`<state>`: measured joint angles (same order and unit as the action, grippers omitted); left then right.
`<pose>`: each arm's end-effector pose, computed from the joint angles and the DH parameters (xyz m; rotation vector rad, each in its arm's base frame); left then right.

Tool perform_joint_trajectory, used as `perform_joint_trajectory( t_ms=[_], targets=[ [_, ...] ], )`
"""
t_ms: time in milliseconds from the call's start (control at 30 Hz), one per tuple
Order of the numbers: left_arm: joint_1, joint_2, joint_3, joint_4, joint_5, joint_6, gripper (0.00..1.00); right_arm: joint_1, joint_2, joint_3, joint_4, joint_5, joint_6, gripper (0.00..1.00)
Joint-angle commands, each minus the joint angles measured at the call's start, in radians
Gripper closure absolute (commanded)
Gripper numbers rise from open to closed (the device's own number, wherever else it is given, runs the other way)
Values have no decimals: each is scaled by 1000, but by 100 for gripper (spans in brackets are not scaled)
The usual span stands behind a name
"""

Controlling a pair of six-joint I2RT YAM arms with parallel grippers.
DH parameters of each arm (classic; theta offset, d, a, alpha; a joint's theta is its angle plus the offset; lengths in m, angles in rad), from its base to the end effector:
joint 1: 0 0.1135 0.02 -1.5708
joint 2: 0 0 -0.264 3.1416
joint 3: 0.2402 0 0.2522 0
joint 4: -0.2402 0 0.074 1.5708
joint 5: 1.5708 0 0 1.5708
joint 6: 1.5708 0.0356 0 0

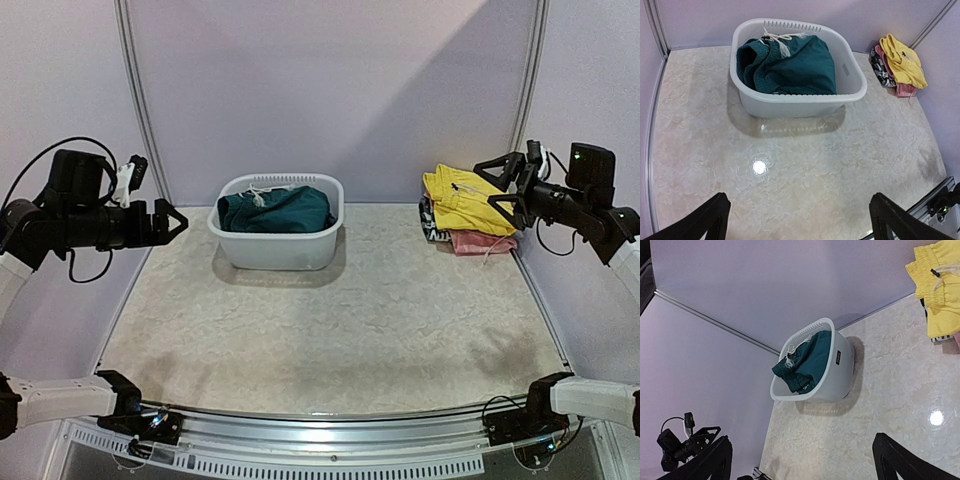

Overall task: Fold and stack the mixed laundry pile
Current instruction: Pick up the crumpled shorts and place them in the bin.

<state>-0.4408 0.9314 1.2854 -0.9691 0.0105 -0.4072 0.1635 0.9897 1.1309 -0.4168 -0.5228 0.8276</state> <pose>0.1454 -0.0690 0.4033 0.0435 2.2281 -0.4855 0.2044 0.0517 0.3995 0.2607 1.9578 1.1519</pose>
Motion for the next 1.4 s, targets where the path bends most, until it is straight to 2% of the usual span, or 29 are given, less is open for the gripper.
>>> perform_joint_trajectory(
  t_ms=[0,367,933,1367],
  targets=[
    [-17,-5,-15,-28,4,10,0,7,-26,-17,-137,65,37,1],
    [-16,150,95,-20,-56,37,0,7,1,-20,-317,119,43,1],
    [2,681,414,31,-175,114,3,7,57,32,-395,64,-44,1],
    [88,1059,684,14,-142,124,6,7,132,76,-403,28,-88,1]
  ],
)
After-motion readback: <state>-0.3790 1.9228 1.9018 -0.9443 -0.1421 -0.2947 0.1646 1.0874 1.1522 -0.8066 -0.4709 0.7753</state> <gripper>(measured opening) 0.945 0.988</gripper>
